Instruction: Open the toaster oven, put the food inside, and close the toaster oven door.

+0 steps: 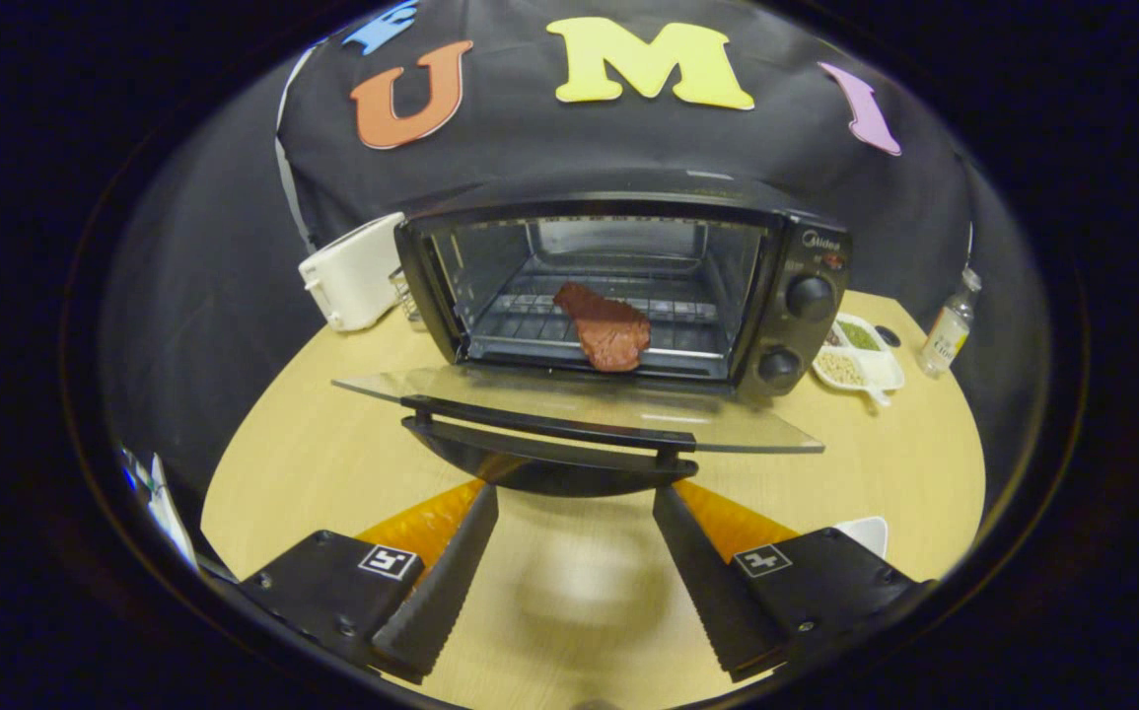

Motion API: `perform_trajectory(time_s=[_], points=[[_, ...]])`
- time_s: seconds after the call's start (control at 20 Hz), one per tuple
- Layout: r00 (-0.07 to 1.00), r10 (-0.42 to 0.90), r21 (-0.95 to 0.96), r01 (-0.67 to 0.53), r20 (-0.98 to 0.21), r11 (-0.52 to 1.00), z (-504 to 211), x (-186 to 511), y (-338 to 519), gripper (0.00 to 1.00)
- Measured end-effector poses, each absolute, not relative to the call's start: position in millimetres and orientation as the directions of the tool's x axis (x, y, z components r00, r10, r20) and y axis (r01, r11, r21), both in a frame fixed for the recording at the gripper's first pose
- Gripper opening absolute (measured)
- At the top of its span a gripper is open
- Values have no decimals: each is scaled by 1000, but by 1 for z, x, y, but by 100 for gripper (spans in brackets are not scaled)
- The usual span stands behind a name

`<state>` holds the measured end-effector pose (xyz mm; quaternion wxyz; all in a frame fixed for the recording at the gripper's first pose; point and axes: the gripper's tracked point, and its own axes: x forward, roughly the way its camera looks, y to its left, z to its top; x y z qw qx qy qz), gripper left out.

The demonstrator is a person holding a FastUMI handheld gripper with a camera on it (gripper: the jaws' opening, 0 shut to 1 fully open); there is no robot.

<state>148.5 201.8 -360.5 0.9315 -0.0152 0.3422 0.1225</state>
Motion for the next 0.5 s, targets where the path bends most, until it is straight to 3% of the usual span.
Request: perform_trajectory(time_s=[0.5], points=[[806, 224, 53, -234, -548, 971, -304, 189, 210, 100]])
